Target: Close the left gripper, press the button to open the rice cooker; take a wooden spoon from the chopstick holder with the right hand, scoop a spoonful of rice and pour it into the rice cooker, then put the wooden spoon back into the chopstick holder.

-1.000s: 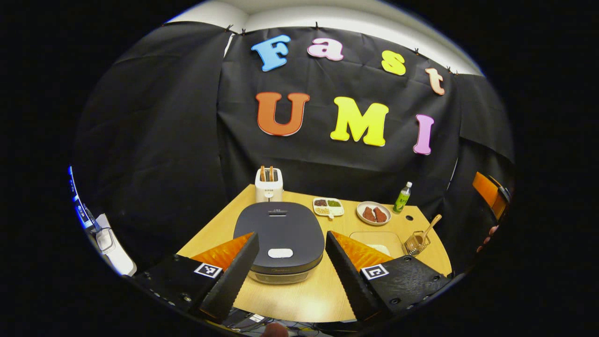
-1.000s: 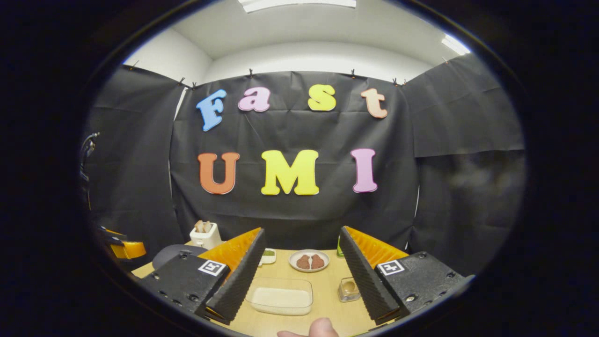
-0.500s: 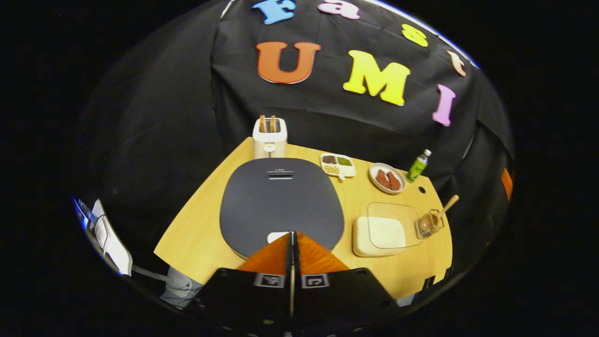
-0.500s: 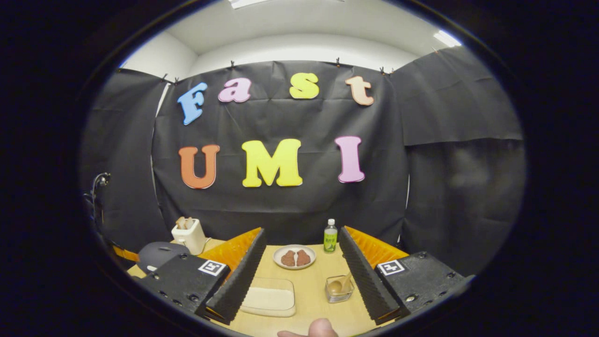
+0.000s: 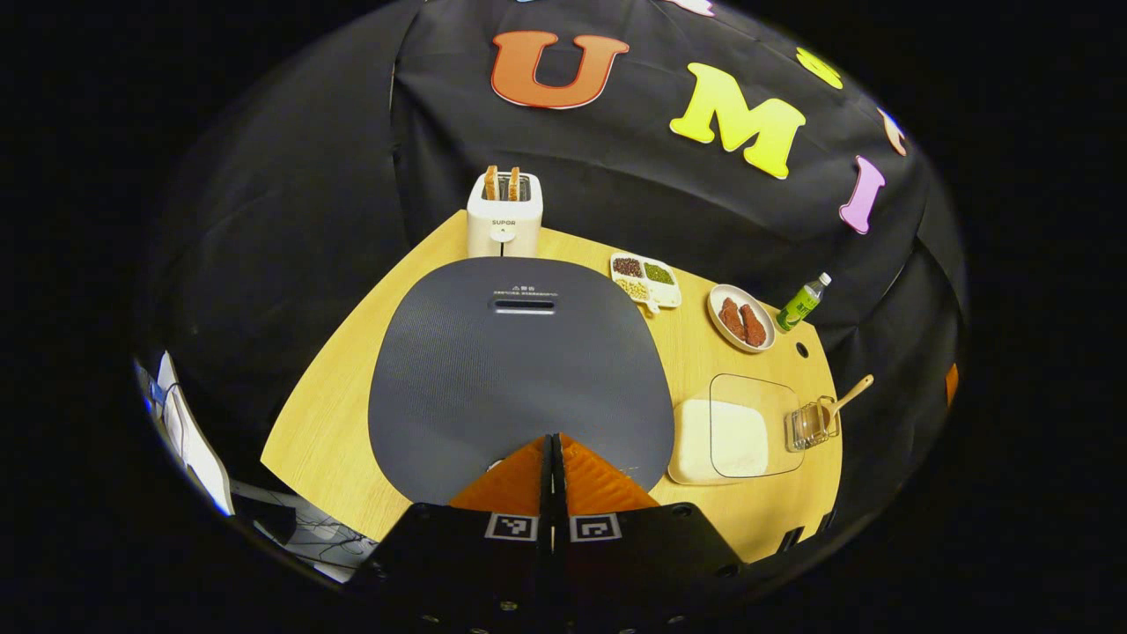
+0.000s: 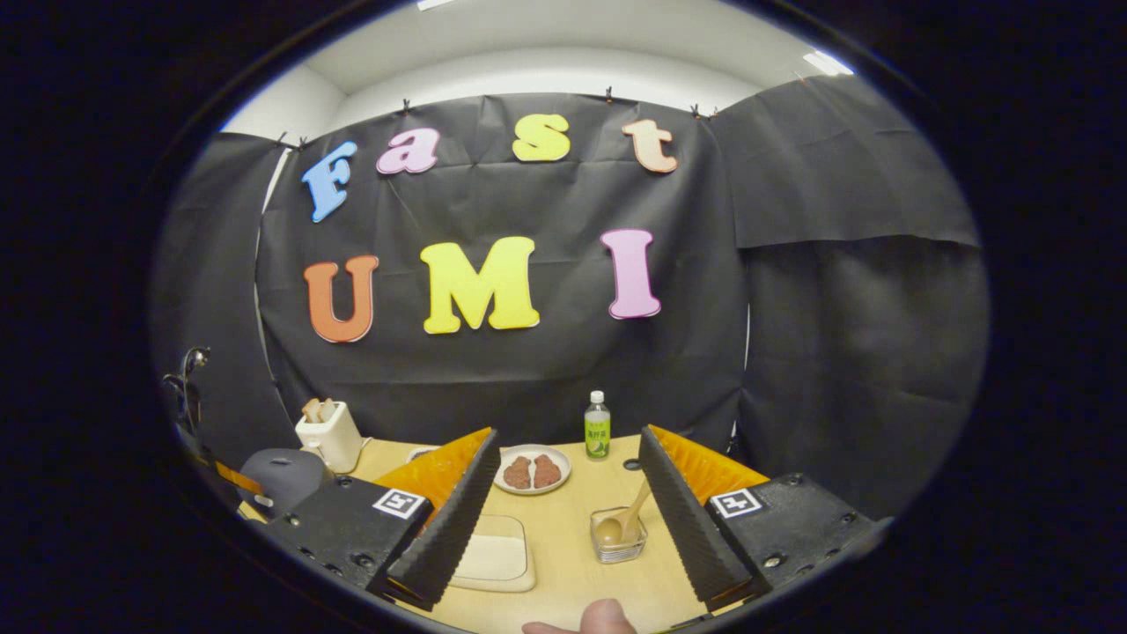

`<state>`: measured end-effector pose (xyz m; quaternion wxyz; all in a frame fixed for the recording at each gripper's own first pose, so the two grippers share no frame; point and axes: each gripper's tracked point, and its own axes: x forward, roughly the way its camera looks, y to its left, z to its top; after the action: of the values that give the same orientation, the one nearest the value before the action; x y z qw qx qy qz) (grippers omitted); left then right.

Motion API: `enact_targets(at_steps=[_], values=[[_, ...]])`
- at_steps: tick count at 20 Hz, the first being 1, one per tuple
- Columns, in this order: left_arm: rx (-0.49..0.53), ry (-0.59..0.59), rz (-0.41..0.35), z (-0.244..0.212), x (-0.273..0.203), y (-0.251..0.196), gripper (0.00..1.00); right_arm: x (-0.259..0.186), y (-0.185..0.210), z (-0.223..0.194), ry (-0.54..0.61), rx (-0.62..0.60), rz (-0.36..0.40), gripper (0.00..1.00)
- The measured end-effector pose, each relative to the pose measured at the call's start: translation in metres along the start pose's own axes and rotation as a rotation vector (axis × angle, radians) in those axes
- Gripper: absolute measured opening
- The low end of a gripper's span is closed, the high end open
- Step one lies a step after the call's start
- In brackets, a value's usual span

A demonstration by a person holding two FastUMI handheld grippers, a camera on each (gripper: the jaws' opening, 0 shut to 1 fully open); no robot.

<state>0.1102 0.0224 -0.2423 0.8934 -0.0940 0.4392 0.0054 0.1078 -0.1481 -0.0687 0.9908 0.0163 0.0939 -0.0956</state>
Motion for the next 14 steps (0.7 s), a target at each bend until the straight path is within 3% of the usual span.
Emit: enact_targets(at_steps=[3,6,8,14], values=[[0.000,0.012,-0.002,-0.005,0.003,0.001,0.00,0.003,-0.004,-0.004,0.013,0.007,-0.017,1.00],[-0.096,0.045,-0.014,-0.010,0.002,0.000,0.01,0.004,-0.002,-0.005,0.011,0.001,-0.018,1.00],[-0.091,0.067,-0.022,-0.017,0.002,0.000,0.00,0.005,0.000,-0.008,0.013,0.005,-0.018,1.00],[-0.114,-0.041,-0.053,0.000,-0.004,-0.001,0.00,0.003,0.013,-0.001,0.004,-0.004,0.012,1.00]])
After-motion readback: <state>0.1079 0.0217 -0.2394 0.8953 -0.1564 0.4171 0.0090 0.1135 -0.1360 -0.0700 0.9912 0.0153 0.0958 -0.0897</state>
